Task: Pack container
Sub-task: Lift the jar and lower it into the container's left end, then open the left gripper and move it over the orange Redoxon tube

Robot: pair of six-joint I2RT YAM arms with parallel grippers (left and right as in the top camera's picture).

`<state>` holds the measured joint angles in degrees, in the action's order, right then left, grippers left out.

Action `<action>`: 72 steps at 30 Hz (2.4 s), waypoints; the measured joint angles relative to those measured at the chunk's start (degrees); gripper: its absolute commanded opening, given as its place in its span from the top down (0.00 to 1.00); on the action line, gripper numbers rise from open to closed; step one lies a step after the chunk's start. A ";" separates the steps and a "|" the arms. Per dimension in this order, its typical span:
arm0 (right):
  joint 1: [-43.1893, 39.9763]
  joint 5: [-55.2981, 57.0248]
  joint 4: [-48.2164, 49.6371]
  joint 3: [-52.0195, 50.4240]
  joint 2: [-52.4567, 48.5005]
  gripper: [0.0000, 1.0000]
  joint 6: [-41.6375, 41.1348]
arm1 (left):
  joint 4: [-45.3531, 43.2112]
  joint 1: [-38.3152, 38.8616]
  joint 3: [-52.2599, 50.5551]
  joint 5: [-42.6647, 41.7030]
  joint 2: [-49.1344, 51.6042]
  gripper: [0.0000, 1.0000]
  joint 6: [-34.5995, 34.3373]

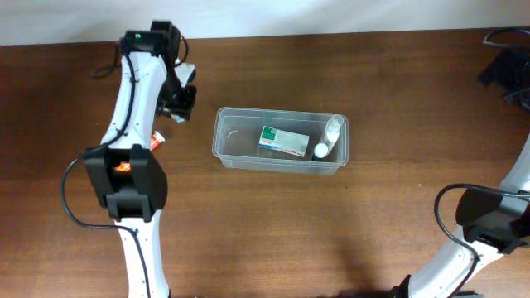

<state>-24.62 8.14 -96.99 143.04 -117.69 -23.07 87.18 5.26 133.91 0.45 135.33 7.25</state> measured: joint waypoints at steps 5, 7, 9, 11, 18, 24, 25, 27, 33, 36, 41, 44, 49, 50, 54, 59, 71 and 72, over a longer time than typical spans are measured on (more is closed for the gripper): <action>0.00 0.00 0.00 0.00 0.00 0.02 -0.04 | 6.16 2.86 9.20 0.00 0.00 0.65 0.02; 0.00 0.00 0.00 0.00 0.00 0.02 -0.02 | 7.41 4.85 11.58 0.00 0.00 0.65 0.04; 0.00 0.00 0.00 0.00 0.00 0.02 -0.02 | 7.89 7.15 12.61 -0.02 0.00 0.64 0.24; 0.00 0.00 0.00 0.00 0.00 0.02 -0.04 | 8.00 9.55 12.68 0.00 0.00 0.65 0.50; 0.00 0.02 0.00 0.00 0.00 0.02 -0.02 | 4.46 16.13 10.80 0.07 0.02 0.64 0.87; 0.00 0.02 0.00 0.00 0.00 0.02 -0.02 | 0.46 16.48 3.96 -0.04 0.02 0.64 0.85; 0.00 0.00 0.00 0.00 0.00 0.02 -0.02 | -0.37 16.44 2.73 -0.13 0.02 0.64 0.85; 0.00 0.02 0.00 0.00 0.00 0.02 -0.02 | -2.47 16.33 -0.20 -0.79 0.02 0.64 0.85; 0.00 0.00 0.00 0.00 0.00 0.02 0.00 | -8.39 16.59 -7.65 -2.67 0.02 0.65 0.83; 0.00 0.00 0.00 0.00 0.00 0.02 -0.04 | -11.56 16.83 -11.28 -3.10 0.02 0.64 0.83; 0.00 0.02 0.00 0.00 0.00 0.02 -0.02 | -16.46 16.98 -16.37 -3.48 0.02 0.65 0.83; 0.00 0.00 0.00 0.00 0.00 0.02 0.00 | -18.21 16.96 -17.88 -3.67 0.02 0.64 0.70; 0.00 0.02 0.00 0.00 0.00 0.02 -0.02 | -19.02 16.96 -18.10 -3.67 0.02 0.50 0.59; 0.00 0.02 0.00 0.00 0.00 0.02 -0.07 | -19.17 16.96 -18.10 -3.74 0.02 0.50 0.57; 0.00 0.00 0.00 0.00 0.00 0.01 -0.02 | -19.34 17.09 -18.10 -3.72 0.02 0.50 0.57; 0.00 0.00 0.00 0.00 0.00 0.01 -0.02 | -19.34 17.09 -18.10 -3.69 0.02 0.50 0.59; 0.00 0.00 0.00 0.00 0.00 0.02 -0.02 | -10.47 17.14 -12.87 -3.87 0.02 0.49 0.61; 0.00 0.02 0.00 0.00 0.00 0.02 -0.02 | -8.76 17.14 -11.15 -3.87 0.02 0.49 0.61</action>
<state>-24.62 8.16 -96.99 143.04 -117.69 -23.09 78.41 22.39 122.76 -3.42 135.35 7.86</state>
